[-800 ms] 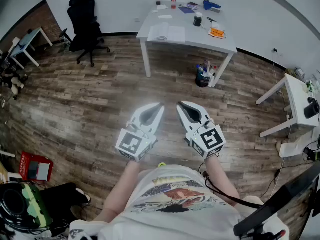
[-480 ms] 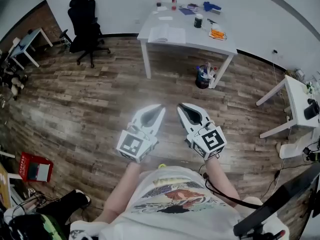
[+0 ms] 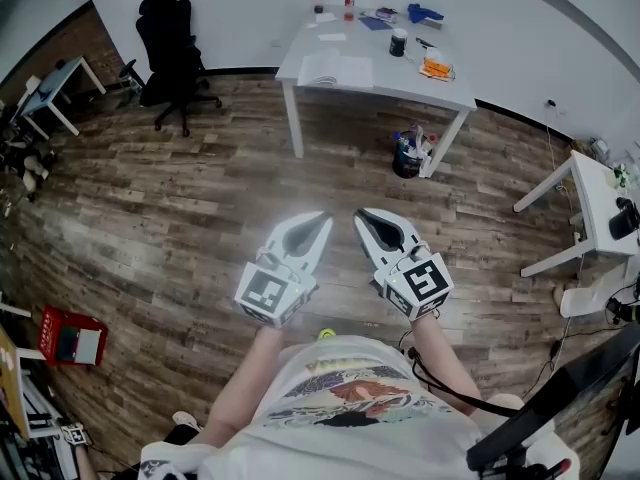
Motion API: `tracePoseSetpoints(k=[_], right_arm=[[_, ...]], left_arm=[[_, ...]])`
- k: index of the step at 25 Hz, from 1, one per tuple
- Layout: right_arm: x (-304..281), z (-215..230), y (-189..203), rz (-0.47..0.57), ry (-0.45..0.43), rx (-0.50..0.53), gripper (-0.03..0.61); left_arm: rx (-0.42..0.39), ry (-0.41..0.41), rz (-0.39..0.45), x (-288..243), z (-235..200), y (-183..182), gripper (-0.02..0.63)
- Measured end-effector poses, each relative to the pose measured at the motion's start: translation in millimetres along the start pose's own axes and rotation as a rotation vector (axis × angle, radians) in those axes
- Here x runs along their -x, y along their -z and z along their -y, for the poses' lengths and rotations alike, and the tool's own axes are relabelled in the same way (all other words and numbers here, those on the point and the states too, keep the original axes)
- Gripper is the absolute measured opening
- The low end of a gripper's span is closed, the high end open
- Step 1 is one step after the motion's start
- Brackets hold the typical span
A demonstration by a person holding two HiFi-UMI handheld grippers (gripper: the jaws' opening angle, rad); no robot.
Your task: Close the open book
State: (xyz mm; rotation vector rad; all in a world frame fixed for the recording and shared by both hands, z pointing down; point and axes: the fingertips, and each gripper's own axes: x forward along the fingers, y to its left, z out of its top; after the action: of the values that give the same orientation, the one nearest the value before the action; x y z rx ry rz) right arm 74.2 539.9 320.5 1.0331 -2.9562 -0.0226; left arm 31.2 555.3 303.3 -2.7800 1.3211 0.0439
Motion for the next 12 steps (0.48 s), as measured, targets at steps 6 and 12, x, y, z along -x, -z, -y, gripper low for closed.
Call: tracePoseSetpoints(k=[6, 12], right_arm=[[-6.4, -8.8, 3.7, -0.009, -0.01, -0.004, 0.031], [-6.1, -5.4, 8.8, -0.029, -0.015, -0.001, 0.031]], left_arm=[[-0.009, 0.009, 0.004, 6.8, -3.9, 3.7, 0.014], [0.008, 0.002, -0.003, 1.7, -5.3, 3.1, 0.014]])
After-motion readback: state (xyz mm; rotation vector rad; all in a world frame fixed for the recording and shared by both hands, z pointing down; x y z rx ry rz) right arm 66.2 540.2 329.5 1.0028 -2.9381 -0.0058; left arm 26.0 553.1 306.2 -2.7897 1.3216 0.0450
